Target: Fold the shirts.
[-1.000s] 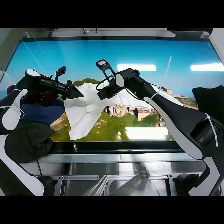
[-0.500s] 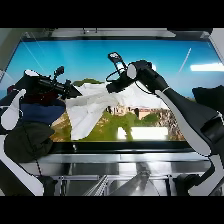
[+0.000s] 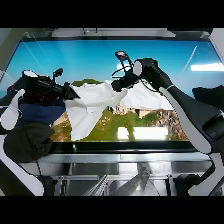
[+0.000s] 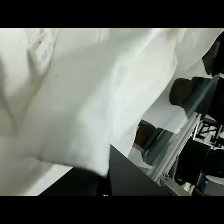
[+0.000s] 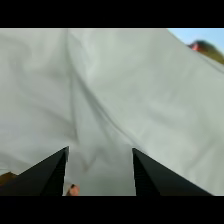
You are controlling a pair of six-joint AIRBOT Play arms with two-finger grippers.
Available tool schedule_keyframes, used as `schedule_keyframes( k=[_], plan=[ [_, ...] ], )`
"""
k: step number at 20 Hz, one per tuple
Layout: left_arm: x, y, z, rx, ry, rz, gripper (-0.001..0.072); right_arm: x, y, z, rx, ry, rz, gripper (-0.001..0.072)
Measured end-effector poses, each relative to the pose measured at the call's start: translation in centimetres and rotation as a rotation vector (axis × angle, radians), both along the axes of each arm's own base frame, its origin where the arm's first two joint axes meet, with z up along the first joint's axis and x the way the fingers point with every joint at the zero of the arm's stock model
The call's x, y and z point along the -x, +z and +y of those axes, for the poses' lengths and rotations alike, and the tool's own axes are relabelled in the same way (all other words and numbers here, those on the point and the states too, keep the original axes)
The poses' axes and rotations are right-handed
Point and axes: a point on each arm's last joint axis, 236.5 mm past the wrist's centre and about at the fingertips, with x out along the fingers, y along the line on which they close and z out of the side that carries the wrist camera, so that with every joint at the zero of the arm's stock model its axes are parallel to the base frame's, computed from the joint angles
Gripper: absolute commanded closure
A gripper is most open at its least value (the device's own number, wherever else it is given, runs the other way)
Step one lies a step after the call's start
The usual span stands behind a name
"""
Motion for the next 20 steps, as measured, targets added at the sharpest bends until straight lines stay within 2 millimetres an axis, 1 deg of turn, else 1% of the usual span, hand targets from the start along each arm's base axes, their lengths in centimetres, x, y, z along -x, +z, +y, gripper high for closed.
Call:
schedule_keyframes(
  k=[1, 2, 4, 6, 8, 9, 10, 13, 14, 15, 16, 17, 18, 20],
  plan=[
    [0.2, 0.1, -0.1, 0.003, -0.007, 0.004, 0.0688, 0.1, -0.1, 0.3, -0.003, 0.003, 0.000, 0.0190],
    [0.1, 0.1, 0.0, 0.002, -0.003, 0.003, 0.0687, -0.2, -0.2, 0.1, 0.006, 0.002, -0.011, 0.0019],
    [0.1, 0.1, 0.0, 0.002, -0.005, 0.004, 0.0687, -1.2, -0.4, -1.6, 0.054, -0.010, -0.041, 0.0016],
    [0.2, 0.1, -0.1, 0.005, -0.009, 0.005, 0.0687, -2.0, -0.5, -2.8, 0.049, -0.072, -0.029, 0.0019],
    [0.2, 0.1, 0.0, 0.004, -0.008, 0.005, 0.0687, -2.9, -0.7, -5.1, 0.051, -0.147, -0.011, 0.0024],
    [0.2, 0.1, -0.1, 0.004, -0.009, 0.005, 0.0687, -3.1, -0.8, -5.7, 0.039, -0.177, 0.008, 0.0088],
    [0.3, 0.1, -0.1, 0.005, -0.010, 0.005, 0.0687, -2.9, -1.1, -5.9, 0.026, -0.194, 0.038, 0.0188],
    [0.2, 0.1, -0.1, 0.005, -0.009, 0.005, 0.0687, -2.1, -3.0, -6.6, 0.023, -0.222, 0.117, 0.0213],
    [0.2, 0.1, -0.1, 0.005, -0.010, 0.005, 0.0687, -1.8, -3.7, -6.4, 0.014, -0.224, 0.146, 0.0282],
    [0.3, 0.1, -0.1, 0.006, -0.012, 0.007, 0.0687, -1.3, -4.3, -5.6, -0.011, -0.216, 0.179, 0.0511],
    [0.3, 0.1, -0.1, 0.007, -0.012, 0.007, 0.0687, -1.0, -4.7, -4.9, -0.032, -0.202, 0.199, 0.0632],
    [0.4, 0.2, -0.1, 0.008, -0.015, 0.009, 0.0687, -0.8, -5.1, -4.4, -0.050, -0.188, 0.212, 0.0631],
    [0.5, 0.2, -0.2, 0.010, -0.018, 0.011, 0.0686, -0.8, -5.2, -4.2, -0.064, -0.181, 0.217, 0.0701],
    [0.6, 0.3, -0.2, 0.012, -0.023, 0.015, 0.0687, -1.0, -4.8, -3.6, -0.098, -0.173, 0.215, 0.0696]
  ],
)
